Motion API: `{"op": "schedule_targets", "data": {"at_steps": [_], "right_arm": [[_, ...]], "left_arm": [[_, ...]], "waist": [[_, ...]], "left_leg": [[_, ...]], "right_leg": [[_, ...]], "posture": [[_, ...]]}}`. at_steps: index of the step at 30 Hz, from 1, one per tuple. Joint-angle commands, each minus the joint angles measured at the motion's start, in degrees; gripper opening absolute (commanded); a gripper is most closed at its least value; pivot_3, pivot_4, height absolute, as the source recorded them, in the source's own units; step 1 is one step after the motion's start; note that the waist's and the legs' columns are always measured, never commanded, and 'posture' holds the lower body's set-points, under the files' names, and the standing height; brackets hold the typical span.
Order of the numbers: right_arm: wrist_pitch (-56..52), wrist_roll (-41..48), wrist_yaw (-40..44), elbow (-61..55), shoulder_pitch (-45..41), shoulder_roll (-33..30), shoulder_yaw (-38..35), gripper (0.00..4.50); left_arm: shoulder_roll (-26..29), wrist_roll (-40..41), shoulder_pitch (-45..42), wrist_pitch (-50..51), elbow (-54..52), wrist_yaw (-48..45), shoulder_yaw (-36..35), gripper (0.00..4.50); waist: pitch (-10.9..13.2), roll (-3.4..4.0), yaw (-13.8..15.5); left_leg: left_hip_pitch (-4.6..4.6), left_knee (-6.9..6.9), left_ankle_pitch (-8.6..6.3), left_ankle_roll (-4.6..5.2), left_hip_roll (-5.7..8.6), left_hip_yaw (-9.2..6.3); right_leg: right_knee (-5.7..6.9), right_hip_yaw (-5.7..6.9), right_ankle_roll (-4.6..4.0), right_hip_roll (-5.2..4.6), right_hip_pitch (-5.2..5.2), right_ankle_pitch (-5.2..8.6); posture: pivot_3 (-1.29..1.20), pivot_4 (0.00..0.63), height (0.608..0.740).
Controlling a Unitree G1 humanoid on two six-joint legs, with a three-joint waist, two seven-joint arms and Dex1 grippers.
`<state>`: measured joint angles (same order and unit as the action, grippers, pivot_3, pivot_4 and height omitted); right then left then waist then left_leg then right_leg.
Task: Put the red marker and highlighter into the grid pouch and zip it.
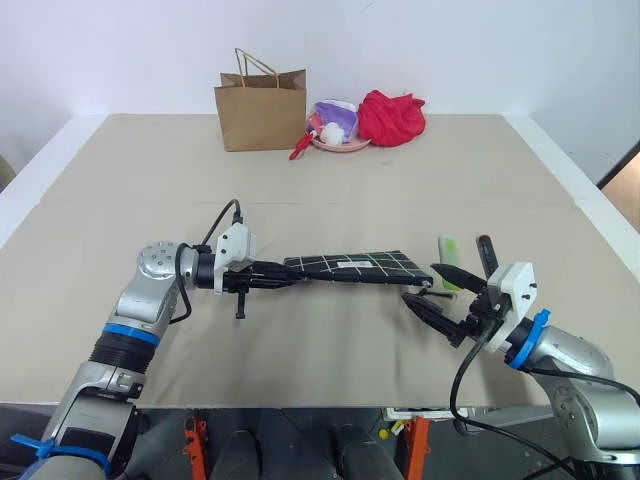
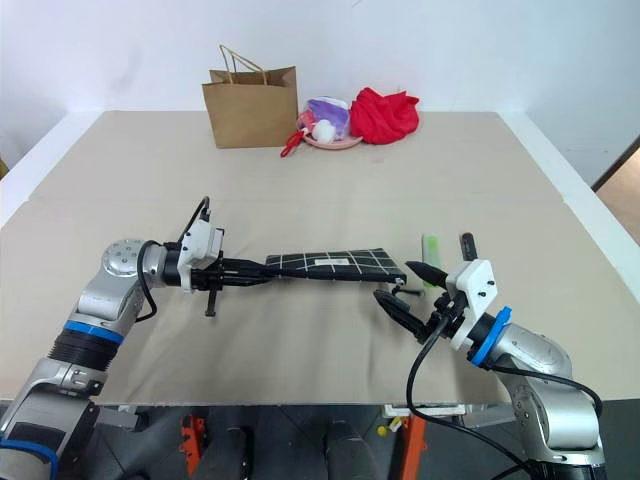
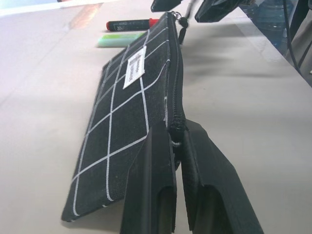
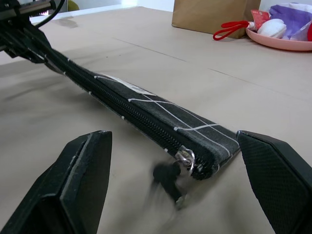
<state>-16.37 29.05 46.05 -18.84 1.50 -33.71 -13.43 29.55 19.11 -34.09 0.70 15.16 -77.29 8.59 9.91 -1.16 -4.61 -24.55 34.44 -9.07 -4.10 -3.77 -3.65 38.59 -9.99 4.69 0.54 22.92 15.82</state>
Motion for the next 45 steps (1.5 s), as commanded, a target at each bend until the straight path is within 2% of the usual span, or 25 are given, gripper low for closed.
{"op": "schedule_targets", "data": {"at_steps": [1, 6, 7, 9, 12, 15, 17, 31, 45], "right_arm": [[1.04, 0.67, 0.26, -1.15, -0.31, 0.07, -0.52, 4.40], [1.70, 0.75, 0.68, -0.13, -0.72, 0.23, -0.53, 4.40], [1.82, 0.93, 0.69, 0.10, -0.88, 0.41, -0.57, 4.17], [2.31, 0.87, 0.65, 0.60, -1.15, 0.66, -0.66, 3.60], [1.86, 1.05, 1.21, 0.96, -1.04, 0.35, -0.43, 2.39], [3.31, -0.22, 2.32, 1.50, -0.17, -0.15, -0.20, 0.87], [3.47, -0.13, 2.22, 1.84, -0.19, 0.08, -0.46, 0.05], [3.61, 1.97, 2.46, 1.75, -3.98, 0.59, -0.27, 0.05], [-1.20, 2.30, 0.33, -1.39, -10.48, 2.49, 6.95, 0.05]], "left_arm": [[0.46, 0.93, -0.05, 0.37, -2.43, 0.47, -1.63, 0.00], [0.53, 0.98, 0.57, 0.95, -3.35, 0.95, -1.61, 0.00], [0.55, 0.95, 0.69, 1.01, -3.48, 1.02, -1.62, 0.00], [0.46, 0.87, 0.68, 1.08, -3.49, 1.21, -1.67, 0.00], [0.22, 1.30, 0.69, 1.73, -3.66, 1.85, -2.07, 0.00], [0.15, 2.09, 0.69, 2.99, -4.45, 2.57, -2.59, 0.00], [0.34, 2.22, 0.84, 3.42, -5.06, 2.67, -2.62, 0.00], [-0.09, 2.90, 1.60, 5.08, -6.41, 3.56, -2.92, 0.00], [-2.47, 1.89, 2.61, 5.17, -8.04, 4.41, -1.36, 0.00]], "waist": [[0.00, 0.00, 0.05], [0.00, 0.00, 0.05], [0.00, 0.00, 0.05], [0.00, 0.00, 0.07], [0.00, 0.00, 0.07], [0.00, 0.00, 0.07], [0.00, 0.00, 0.07], [0.00, 0.00, 0.05], [0.00, 0.00, 0.05]], "left_leg": [[0.00, 0.00, 0.00, 0.00, 0.00, 0.00], [-0.02, -0.05, 0.00, 0.00, 0.00, 0.00], [-0.02, -0.07, -0.01, 0.01, 0.00, 0.00], [-0.03, -0.08, -0.01, 0.02, 0.00, 0.00], [-0.04, -0.08, -0.02, 0.02, 0.00, 0.00], [-0.04, -0.07, -0.01, 0.02, 0.00, -0.01], [-0.04, -0.07, -0.01, 0.02, 0.00, -0.01], [-0.03, -0.07, -0.01, 0.02, 0.00, 0.00], [-0.05, -0.07, -0.01, 0.02, 0.00, -0.01]], "right_leg": [[0.00, 0.00, 0.00, 0.00, 0.00, 0.00], [0.00, 0.00, 0.18, 0.00, 0.01, -0.05], [0.00, 0.01, 0.18, 0.01, 0.01, -0.03], [0.00, 0.02, 0.19, 0.00, 0.01, -0.02], [0.00, 0.02, 0.20, 0.00, 0.01, 0.00], [0.00, 0.02, 0.20, 0.00, 0.01, -0.01], [0.00, 0.02, 0.20, 0.00, 0.01, -0.01], [0.00, 0.02, 0.20, 0.00, 0.01, -0.02], [0.00, 0.03, 0.20, 0.00, 0.02, -0.02]], "posture": [[0.00, 0.150, 0.740], [0.00, 0.150, 0.740], [0.00, 0.150, 0.740], [0.00, 0.150, 0.740], [0.00, 0.150, 0.740], [0.00, 0.150, 0.740], [0.00, 0.150, 0.740], [0.00, 0.150, 0.740], [0.00, 0.150, 0.740]]}}
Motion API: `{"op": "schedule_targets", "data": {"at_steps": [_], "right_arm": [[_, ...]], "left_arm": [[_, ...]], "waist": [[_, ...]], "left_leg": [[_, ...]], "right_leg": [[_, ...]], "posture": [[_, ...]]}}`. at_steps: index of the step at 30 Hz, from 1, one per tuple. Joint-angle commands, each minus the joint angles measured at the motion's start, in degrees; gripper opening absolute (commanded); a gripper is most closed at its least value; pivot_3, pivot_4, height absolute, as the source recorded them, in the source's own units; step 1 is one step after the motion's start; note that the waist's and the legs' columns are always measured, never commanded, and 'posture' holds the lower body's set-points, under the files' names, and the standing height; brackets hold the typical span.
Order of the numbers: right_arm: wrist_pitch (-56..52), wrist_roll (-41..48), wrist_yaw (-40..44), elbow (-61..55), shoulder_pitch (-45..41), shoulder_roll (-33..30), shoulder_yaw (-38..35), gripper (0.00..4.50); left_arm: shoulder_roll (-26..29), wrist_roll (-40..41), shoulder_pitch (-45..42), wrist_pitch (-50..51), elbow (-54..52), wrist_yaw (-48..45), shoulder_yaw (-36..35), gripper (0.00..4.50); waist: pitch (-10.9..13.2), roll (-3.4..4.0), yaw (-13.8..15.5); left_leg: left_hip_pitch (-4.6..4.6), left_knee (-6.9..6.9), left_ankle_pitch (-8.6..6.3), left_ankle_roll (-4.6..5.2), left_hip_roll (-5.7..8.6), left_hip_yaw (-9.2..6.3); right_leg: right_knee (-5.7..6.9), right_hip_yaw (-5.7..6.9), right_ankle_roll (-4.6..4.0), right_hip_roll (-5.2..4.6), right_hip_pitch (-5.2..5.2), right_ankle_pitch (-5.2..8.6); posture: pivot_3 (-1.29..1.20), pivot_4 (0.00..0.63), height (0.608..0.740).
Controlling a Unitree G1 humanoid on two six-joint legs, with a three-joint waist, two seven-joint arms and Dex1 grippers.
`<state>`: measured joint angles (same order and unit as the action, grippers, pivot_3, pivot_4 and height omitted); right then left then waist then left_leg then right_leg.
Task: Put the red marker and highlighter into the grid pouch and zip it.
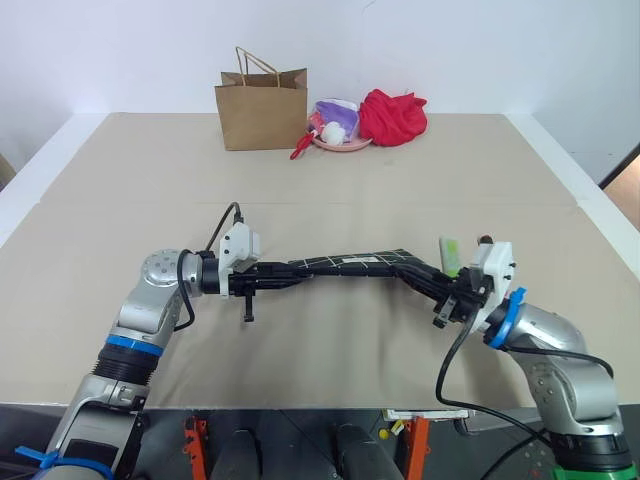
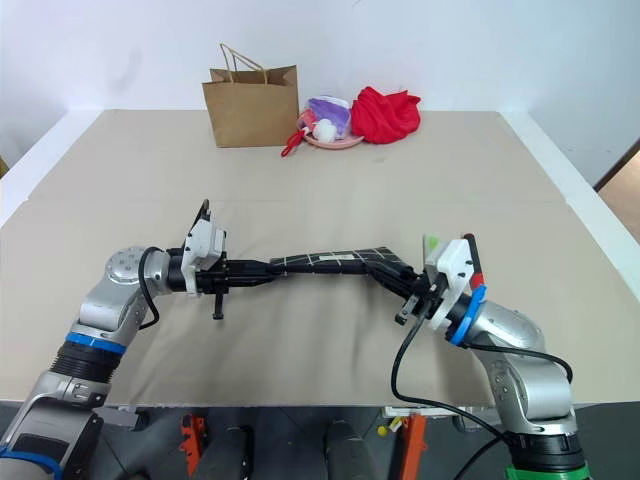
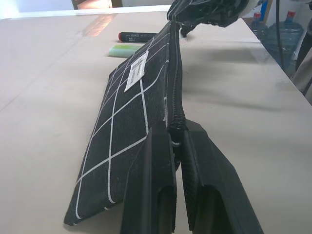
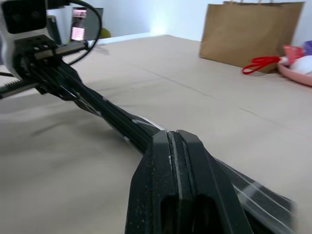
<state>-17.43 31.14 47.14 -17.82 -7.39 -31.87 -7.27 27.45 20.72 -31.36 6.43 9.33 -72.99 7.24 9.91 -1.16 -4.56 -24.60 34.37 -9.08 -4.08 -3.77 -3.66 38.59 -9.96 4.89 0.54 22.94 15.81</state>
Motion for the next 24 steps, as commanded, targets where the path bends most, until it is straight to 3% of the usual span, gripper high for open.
{"op": "schedule_targets", "data": {"at_steps": [1, 24], "right_arm": [[-0.57, 0.07, -1.27, -2.58, -2.36, 1.25, 1.77, 0.05], [-11.76, -8.05, -12.58, -2.63, -15.40, 12.26, 17.64, 0.05]], "left_arm": [[-0.56, 0.28, 0.02, -0.55, -2.44, 0.27, 0.15, 0.00], [-4.55, -2.38, -0.42, -3.55, -2.05, 4.04, 1.82, 0.00]], "waist": [[0.00, 0.00, 0.02], [0.00, 0.01, 0.00]], "left_leg": [[0.00, 0.00, 0.00, 0.00, 0.00, 0.00], [-0.10, -0.01, 0.00, 0.00, 0.00, -0.20]], "right_leg": [[0.00, 0.00, 0.00, 0.00, 0.00, 0.00], [0.01, 0.19, -0.04, 0.01, 0.08, 0.00]], "posture": [[0.00, 0.150, 0.740], [0.00, 0.150, 0.740]]}}
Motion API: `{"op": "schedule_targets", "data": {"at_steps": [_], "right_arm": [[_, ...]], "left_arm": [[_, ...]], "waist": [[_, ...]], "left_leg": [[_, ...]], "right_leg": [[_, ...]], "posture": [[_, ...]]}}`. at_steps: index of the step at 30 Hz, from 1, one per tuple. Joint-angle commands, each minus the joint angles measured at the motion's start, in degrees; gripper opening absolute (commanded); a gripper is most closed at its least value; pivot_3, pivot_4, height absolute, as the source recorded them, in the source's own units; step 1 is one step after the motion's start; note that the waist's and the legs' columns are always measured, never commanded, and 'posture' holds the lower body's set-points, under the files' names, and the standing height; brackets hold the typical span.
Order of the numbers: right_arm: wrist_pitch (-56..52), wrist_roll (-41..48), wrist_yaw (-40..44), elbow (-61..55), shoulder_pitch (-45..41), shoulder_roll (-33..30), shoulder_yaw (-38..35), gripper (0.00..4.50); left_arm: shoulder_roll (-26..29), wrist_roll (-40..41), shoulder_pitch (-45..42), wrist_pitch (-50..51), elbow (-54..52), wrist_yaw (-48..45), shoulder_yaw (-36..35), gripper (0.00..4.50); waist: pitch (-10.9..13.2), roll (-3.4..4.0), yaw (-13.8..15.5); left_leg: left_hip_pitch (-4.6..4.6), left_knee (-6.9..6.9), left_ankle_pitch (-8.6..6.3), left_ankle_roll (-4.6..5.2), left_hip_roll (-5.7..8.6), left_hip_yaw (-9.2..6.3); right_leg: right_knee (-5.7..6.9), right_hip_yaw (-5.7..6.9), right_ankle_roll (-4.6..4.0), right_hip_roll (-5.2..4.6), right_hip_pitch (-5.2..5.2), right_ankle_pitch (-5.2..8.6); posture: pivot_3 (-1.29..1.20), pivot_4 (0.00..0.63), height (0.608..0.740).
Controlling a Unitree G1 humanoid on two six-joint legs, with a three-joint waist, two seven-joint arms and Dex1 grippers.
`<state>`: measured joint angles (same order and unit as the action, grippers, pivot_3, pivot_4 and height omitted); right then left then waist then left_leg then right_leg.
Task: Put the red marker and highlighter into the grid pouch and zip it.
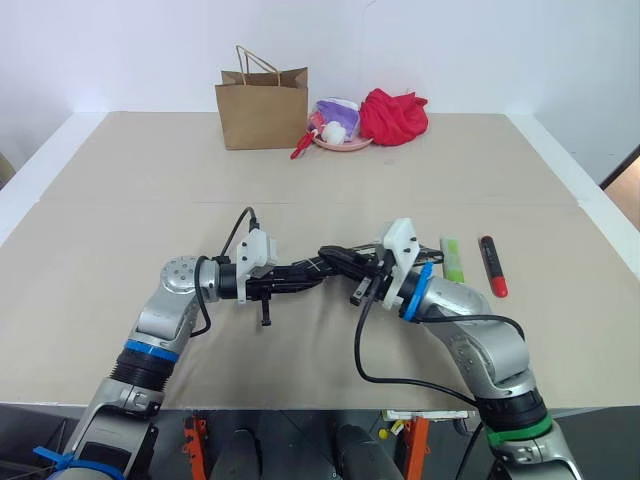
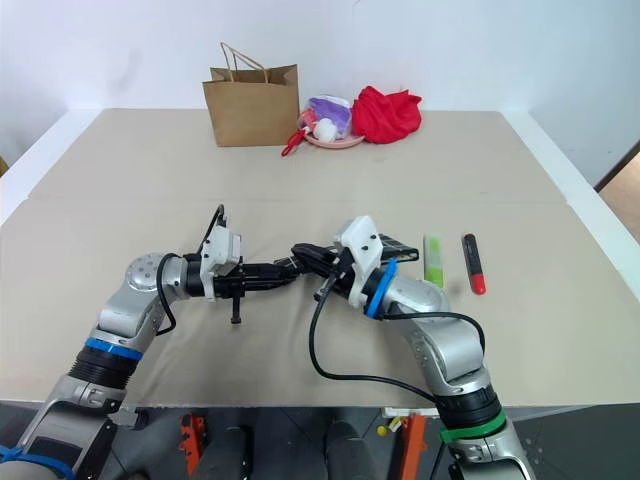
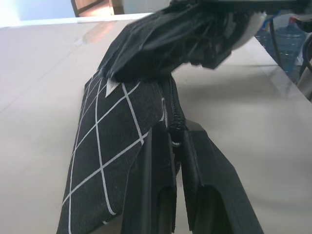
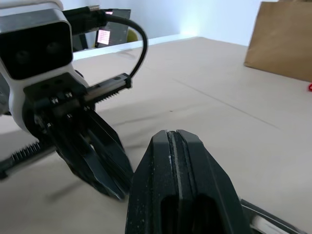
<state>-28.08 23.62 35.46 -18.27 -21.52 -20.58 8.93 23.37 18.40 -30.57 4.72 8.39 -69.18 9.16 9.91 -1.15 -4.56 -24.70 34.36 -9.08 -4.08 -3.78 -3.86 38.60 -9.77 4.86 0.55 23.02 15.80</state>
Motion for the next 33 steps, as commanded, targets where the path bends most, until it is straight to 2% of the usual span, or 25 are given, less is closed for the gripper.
{"op": "schedule_targets", "data": {"at_steps": [1, 19, 23, 26, 29, 30, 31, 33], "right_arm": [[-1.62, -0.83, -1.20, -2.22, -1.50, 1.27, 1.86, 0.05], [-5.01, -1.64, -1.80, -2.43, -3.50, 3.87, 3.77, 0.05], [-8.75, 1.99, -3.41, -2.52, -3.47, 5.24, 0.08, 0.05], [-10.77, 4.27, -2.40, -5.27, -2.82, 3.14, -2.52, 1.04], [-13.27, 9.74, -0.67, -9.67, -1.11, -0.20, -7.82, 2.29], [-14.40, 12.80, -0.01, -11.14, -0.53, -1.32, -10.39, 2.77], [-15.34, 16.54, 0.41, -12.32, -0.07, -2.25, -13.67, 3.45], [-17.77, 23.45, -0.26, -13.15, 0.19, -3.58, -19.30, 4.42]], "left_arm": [[-0.53, -0.20, -1.33, -1.97, -0.99, 0.28, -0.11, 0.00], [-1.46, -1.42, -2.32, -3.78, 0.47, 0.18, -0.18, 0.00], [-0.70, -0.91, -1.92, -3.94, 0.00, -0.32, -0.91, 0.00], [0.33, -0.43, -1.05, -4.10, -0.97, -1.51, -1.06, 0.00], [1.11, 0.01, -0.61, -3.95, -1.52, -2.22, -1.30, 0.00], [1.32, 0.21, -0.55, -3.90, -1.61, -2.43, -1.39, 0.00], [1.53, 0.37, -0.54, -3.85, -1.59, -2.61, -1.45, 0.00], [1.91, 0.59, -0.53, -3.96, -1.40, -3.03, -1.42, 0.00]], "waist": [[0.00, 0.00, 0.00], [0.00, 0.00, 0.00], [0.00, 0.00, -0.02], [0.00, 0.00, -0.01], [0.02, 0.02, 0.11], [0.02, 0.02, 0.18], [0.02, 0.02, 0.21], [0.02, 0.02, 0.20]], "left_leg": [[-0.01, 0.00, 0.00, 0.00, 0.00, -0.02], [-0.06, 0.00, 0.00, 0.00, 0.00, -0.14], [-0.06, -0.01, 0.00, 0.00, 0.00, -0.16], [-0.08, -0.01, 0.00, 0.00, 0.00, -0.18], [-0.16, -0.01, 0.00, 0.00, 0.00, -0.18], [-0.18, -0.01, 0.00, 0.00, 0.00, -0.21], [-0.21, -0.01, 0.00, 0.00, 0.00, -0.22], [-0.24, -0.02, 0.00, 0.00, 0.00, -0.24]], "right_leg": [[0.00, 0.02, -0.01, 0.00, 0.00, 0.01], [0.00, 0.14, -0.04, 0.00, 0.00, 0.02], [0.00, 0.16, -0.04, 0.00, 0.00, 0.03], [0.01, 0.17, -0.05, 0.00, 0.00, 0.03], [0.01, 0.18, -0.05, -0.01, 0.05, 0.05], [0.01, 0.22, -0.05, -0.01, 0.05, 0.08], [0.00, 0.23, -0.05, -0.02, 0.06, 0.09], [0.00, 0.26, -0.06, -0.02, 0.07, 0.10]], "posture": [[0.00, 0.150, 0.740], [0.00, 0.150, 0.740], [0.00, 0.150, 0.740], [0.00, 0.150, 0.740], [0.00, 0.150, 0.740], [0.00, 0.150, 0.740], [0.00, 0.150, 0.740], [0.00, 0.150, 0.740]]}}
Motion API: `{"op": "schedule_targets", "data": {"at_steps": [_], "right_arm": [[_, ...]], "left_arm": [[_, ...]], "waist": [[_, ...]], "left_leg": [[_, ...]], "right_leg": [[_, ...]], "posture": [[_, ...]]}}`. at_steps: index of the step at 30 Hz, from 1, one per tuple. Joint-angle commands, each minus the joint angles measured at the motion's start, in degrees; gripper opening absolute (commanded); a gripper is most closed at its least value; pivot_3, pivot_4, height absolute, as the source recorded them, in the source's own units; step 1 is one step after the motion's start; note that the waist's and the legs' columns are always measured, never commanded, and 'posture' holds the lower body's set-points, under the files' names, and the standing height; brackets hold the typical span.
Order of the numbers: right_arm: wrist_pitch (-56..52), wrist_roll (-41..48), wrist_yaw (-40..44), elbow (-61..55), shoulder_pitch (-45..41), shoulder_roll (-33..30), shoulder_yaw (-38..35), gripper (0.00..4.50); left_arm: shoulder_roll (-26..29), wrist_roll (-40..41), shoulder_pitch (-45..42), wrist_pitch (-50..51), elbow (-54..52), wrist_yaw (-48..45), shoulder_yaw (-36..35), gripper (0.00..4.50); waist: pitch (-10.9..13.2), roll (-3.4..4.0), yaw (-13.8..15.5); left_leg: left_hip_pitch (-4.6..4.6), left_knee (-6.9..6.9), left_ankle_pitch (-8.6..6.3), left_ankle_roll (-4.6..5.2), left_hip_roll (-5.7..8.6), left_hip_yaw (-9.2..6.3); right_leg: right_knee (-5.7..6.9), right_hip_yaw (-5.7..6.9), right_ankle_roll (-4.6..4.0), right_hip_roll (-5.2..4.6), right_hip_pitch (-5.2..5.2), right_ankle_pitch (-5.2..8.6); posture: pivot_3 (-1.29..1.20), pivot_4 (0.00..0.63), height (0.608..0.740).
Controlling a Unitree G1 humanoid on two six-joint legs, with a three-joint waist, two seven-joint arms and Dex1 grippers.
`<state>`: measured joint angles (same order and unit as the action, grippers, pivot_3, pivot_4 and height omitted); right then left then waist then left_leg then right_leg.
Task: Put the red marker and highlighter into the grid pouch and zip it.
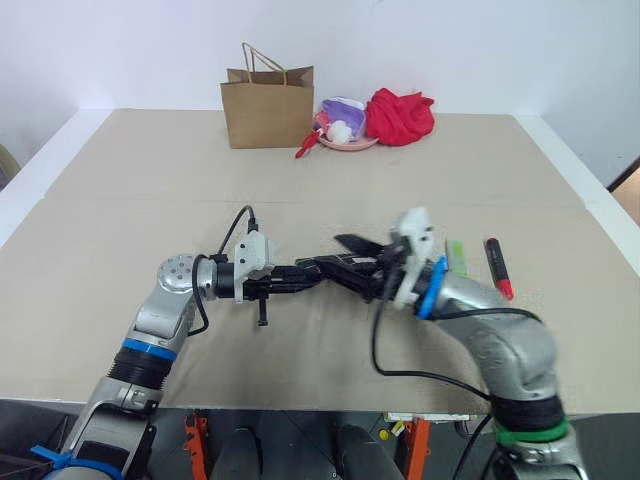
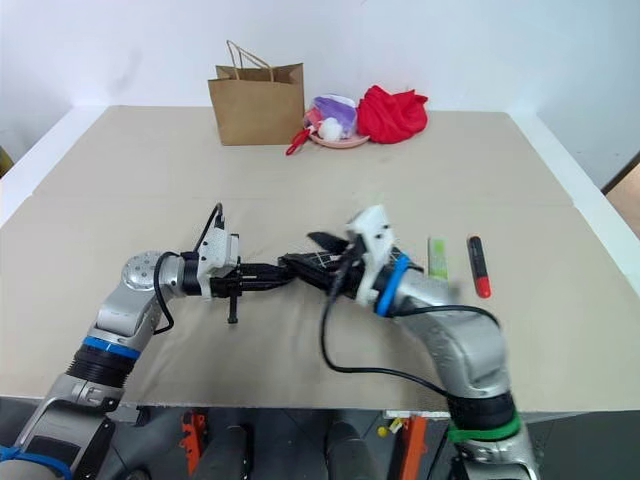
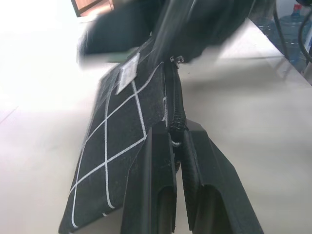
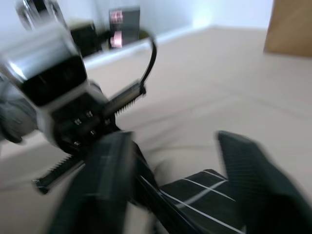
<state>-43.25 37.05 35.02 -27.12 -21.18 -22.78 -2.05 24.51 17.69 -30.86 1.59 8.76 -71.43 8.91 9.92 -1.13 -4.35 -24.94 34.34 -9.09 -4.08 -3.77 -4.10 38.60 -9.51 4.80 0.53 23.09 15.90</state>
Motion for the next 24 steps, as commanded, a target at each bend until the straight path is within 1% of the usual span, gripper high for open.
{"op": "schedule_targets", "data": {"at_steps": [1, 4, 6, 8, 11, 13, 17, 21, 24], "right_arm": [[-3.97, 13.31, -0.36, -3.95, -0.21, -2.55, -11.32, 4.48], [-5.85, 17.82, -2.32, -0.36, -0.27, -6.37, -18.51, 4.48], [-5.05, 16.08, -3.59, 2.75, 0.20, -8.60, -20.93, 4.48], [-3.04, 10.31, -6.39, 6.14, 1.65, -10.79, -21.16, 4.48], [1.77, 0.71, -9.25, 10.95, 4.46, -12.95, -18.55, 4.48], [5.54, -4.74, -11.20, 13.30, 6.51, -12.37, -16.31, 4.48], [9.49, -11.09, -15.63, 16.67, 7.72, -9.45, -14.39, 4.48], [12.87, -15.07, -17.49, 18.84, 8.90, -6.83, -13.01, 4.48], [13.62, -16.28, -17.74, 19.04, 9.18, -5.70, -12.47, 4.48]], "left_arm": [[0.94, 1.45, -0.24, -0.88, -1.59, -1.05, -1.18, 0.00], [1.28, 2.00, -0.45, -1.17, -0.86, -1.95, -1.34, 0.00], [1.41, 2.69, -0.74, -0.84, -0.56, -2.68, -1.55, 0.00], [1.80, 3.63, -0.93, -0.06, -0.88, -3.44, -1.76, 0.00], [2.25, 4.25, -1.14, 0.52, -1.04, -3.93, -2.13, 0.00], [2.56, 4.00, -1.19, 0.21, -0.95, -4.05, -2.13, 0.00], [3.27, 2.73, -0.99, -1.31, -0.28, -3.92, -2.10, 0.00], [3.67, 2.52, -0.56, -2.09, -0.21, -3.15, -2.33, 0.00], [4.09, 2.84, -0.25, -2.09, -0.48, -2.91, -2.56, 0.00]], "waist": [[0.00, 0.00, -0.01], [0.00, 0.01, -0.11], [0.00, 0.01, -0.11], [0.00, 0.00, -0.11], [0.00, 0.01, -0.10], [0.00, 0.01, -0.14], [0.02, 0.08, -0.44], [0.03, 0.09, -0.30], [0.03, 0.10, -0.27]], "left_leg": [[-0.01, 0.00, 0.00, 0.00, 0.00, -0.01], [0.00, 0.00, 0.00, 0.01, 0.00, -0.02], [0.01, 0.01, 0.00, 0.01, 0.00, -0.02], [0.02, 0.02, 0.00, 0.01, 0.00, -0.02], [0.02, 0.01, 0.00, 0.01, 0.00, -0.02], [0.02, 0.00, 0.00, 0.02, 0.00, -0.02], [0.02, -0.05, -0.01, 0.03, 0.00, -0.01], [0.02, -0.03, -0.01, 0.03, 0.00, -0.02], [0.01, -0.02, -0.01, 0.03, 0.01, -0.01]], "right_leg": [[0.00, 0.00, 0.00, 0.00, 0.01, 0.00], [0.00, 0.01, -0.02, 0.00, 0.01, -0.01], [0.00, 0.01, -0.03, 0.01, 0.00, -0.02], [0.00, 0.01, -0.03, 0.00, 0.00, -0.03], [0.00, 0.01, -0.03, 0.00, 0.01, -0.01], [0.00, 0.01, -0.04, 0.00, 0.02, 0.00], [0.02, 0.01, -0.06, 0.02, 0.06, 0.02], [0.03, 0.01, -0.06, 0.01, 0.05, 0.01], [0.02, 0.01, -0.06, 0.01, 0.04, 0.01]], "posture": [[0.00, 0.150, 0.740], [0.00, 0.150, 0.740], [0.00, 0.150, 0.740], [0.00, 0.150, 0.740], [0.00, 0.150, 0.740], [0.00, 0.150, 0.740], [0.00, 0.150, 0.740], [0.00, 0.150, 0.740], [0.00, 0.150, 0.740]]}}
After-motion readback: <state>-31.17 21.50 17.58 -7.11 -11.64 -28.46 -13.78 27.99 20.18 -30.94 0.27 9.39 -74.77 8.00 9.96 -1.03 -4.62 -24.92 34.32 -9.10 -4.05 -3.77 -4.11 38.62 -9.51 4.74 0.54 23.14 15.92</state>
